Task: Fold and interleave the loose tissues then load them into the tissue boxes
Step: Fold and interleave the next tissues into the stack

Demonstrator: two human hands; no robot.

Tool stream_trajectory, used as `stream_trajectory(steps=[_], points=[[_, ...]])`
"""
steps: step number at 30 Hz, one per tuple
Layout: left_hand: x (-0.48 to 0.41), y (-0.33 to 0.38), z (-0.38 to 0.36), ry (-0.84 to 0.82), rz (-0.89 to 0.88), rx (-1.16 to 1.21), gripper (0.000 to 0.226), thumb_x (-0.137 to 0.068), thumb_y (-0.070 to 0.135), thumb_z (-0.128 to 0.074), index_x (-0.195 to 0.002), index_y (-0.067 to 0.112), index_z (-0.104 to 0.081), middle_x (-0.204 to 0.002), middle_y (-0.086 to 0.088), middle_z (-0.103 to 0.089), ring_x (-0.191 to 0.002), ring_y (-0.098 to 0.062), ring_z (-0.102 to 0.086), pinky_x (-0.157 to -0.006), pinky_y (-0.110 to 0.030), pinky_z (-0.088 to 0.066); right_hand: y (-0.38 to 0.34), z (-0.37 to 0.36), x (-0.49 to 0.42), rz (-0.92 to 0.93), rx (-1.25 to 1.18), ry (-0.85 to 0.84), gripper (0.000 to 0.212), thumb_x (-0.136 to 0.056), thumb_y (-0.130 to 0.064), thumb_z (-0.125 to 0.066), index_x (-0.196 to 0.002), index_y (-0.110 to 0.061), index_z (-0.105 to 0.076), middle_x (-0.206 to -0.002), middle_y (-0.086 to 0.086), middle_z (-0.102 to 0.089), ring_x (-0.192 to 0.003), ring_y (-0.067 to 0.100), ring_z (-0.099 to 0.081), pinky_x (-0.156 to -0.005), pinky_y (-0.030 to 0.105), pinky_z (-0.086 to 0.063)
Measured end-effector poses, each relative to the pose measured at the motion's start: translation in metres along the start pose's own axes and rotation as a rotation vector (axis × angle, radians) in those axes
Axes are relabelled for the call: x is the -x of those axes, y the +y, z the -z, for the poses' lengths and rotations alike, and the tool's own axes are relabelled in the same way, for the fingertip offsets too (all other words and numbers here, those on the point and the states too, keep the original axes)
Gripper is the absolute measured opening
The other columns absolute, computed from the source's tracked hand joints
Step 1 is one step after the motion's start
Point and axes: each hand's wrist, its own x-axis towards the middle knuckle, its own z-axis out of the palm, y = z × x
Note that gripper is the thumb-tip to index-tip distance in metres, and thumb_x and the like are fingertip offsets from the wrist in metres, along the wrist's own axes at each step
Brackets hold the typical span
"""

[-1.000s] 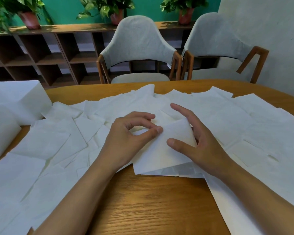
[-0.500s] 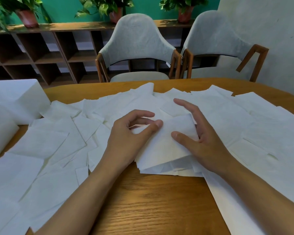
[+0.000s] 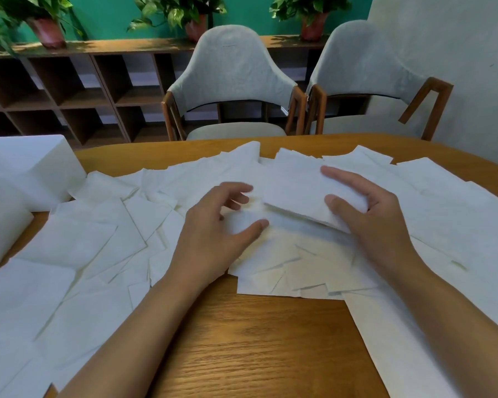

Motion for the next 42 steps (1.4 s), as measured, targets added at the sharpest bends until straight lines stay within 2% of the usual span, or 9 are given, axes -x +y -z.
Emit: stream_trajectory(steps=[5,11,16,20,24,30,34,39,42], points=[[0.002,-0.013,-0.009,-0.126,-0.128,-0.218,0.046,-0.080,0.054,-0.083,-0.120,0.036,-0.070,-0.133,0.020,-0.058,-0.128,0.003,-0.051,-0.106,-0.034,-0.043,0.004,-0.003,-0.001,-0.039,0.020,0.033,0.034,-0.099,-0.024,-0.062,-0.129,-0.041,-0.064,-0.130,-0.033,-0.054,-0.110,-0.028,-0.041,-0.078,-0.009,-0.030],[0.008,-0.012,-0.012,-0.227,-0.222,-0.328,0.075,-0.066,0.084,-0.071,-0.127,0.042,-0.067,-0.145,0.020,-0.050,-0.142,0.001,-0.036,-0.111,-0.016,-0.019,0.006,-0.008,0.000,-0.034,0.048,0.009,0.031,-0.100,-0.026,-0.061,-0.124,-0.046,-0.062,-0.121,-0.043,-0.046,-0.106,-0.031,-0.039,-0.085,-0.001,-0.028],[0.008,-0.012,-0.016,-0.187,-0.296,-0.313,0.034,-0.082,0.060,-0.068,-0.104,0.035,-0.077,-0.137,0.010,-0.066,-0.139,-0.008,-0.050,-0.116,-0.038,-0.035,0.004,-0.008,-0.001,-0.031,0.054,0.010,0.032,-0.100,-0.026,-0.061,-0.124,-0.046,-0.061,-0.132,-0.032,-0.050,-0.114,-0.018,-0.043,-0.088,0.001,-0.028],[0.010,-0.008,-0.019,-0.178,-0.376,-0.306,0.021,-0.087,0.047,-0.068,-0.092,0.029,-0.078,-0.119,0.013,-0.070,-0.115,-0.007,-0.061,-0.094,-0.039,-0.048,0.005,-0.008,0.000,-0.027,0.057,0.002,0.032,-0.100,-0.026,-0.061,-0.124,-0.047,-0.061,-0.126,-0.038,-0.048,-0.109,-0.027,-0.039,-0.090,0.002,-0.028],[0.012,0.000,-0.022,-0.226,-0.313,-0.314,0.050,-0.084,0.068,-0.066,-0.116,0.031,-0.072,-0.109,0.017,-0.064,-0.103,-0.006,-0.058,-0.086,-0.033,-0.048,0.007,-0.010,0.000,-0.017,0.078,-0.002,0.033,-0.100,-0.026,-0.061,-0.126,-0.046,-0.061,-0.125,-0.040,-0.047,-0.107,-0.031,-0.038,-0.084,-0.006,-0.028],[0.018,0.006,-0.032,-0.264,-0.432,-0.310,0.031,-0.094,0.023,-0.073,-0.125,0.026,-0.071,-0.105,0.010,-0.067,-0.095,-0.010,-0.060,-0.079,-0.037,-0.055,0.009,-0.011,0.000,0.002,0.106,-0.004,0.032,-0.100,-0.027,-0.061,-0.125,-0.047,-0.060,-0.118,-0.048,-0.041,-0.104,-0.038,-0.034,-0.079,-0.010,-0.028],[0.017,0.010,-0.025,-0.322,-0.397,-0.196,0.035,-0.100,0.019,-0.060,-0.132,0.031,-0.068,-0.105,0.011,-0.056,-0.093,-0.006,-0.058,-0.079,-0.025,-0.051,0.009,-0.011,0.000,0.001,0.103,-0.002,0.033,-0.100,-0.026,-0.060,-0.127,-0.045,-0.061,-0.122,-0.045,-0.044,-0.105,-0.036,-0.036,-0.084,-0.007,-0.027],[0.019,0.019,-0.014,-0.236,-0.330,-0.073,0.028,-0.095,0.027,-0.051,-0.096,0.023,-0.079,-0.095,0.013,-0.046,-0.085,-0.011,-0.056,-0.068,-0.015,-0.040,0.009,-0.011,0.000,-0.011,0.089,0.016,0.033,-0.100,-0.027,-0.060,-0.127,-0.045,-0.061,-0.128,-0.036,-0.046,-0.105,-0.030,-0.038,-0.083,-0.004,-0.031],[0.018,0.019,-0.014,-0.121,-0.257,-0.105,0.012,-0.091,0.030,-0.072,-0.084,0.020,-0.074,-0.091,0.010,-0.049,-0.083,-0.014,-0.056,-0.066,-0.016,-0.043,0.009,-0.011,0.001,-0.001,0.069,0.013,0.034,-0.099,-0.025,-0.061,-0.129,-0.043,-0.061,-0.129,-0.033,-0.048,-0.106,-0.029,-0.040,-0.082,-0.005,-0.034]])
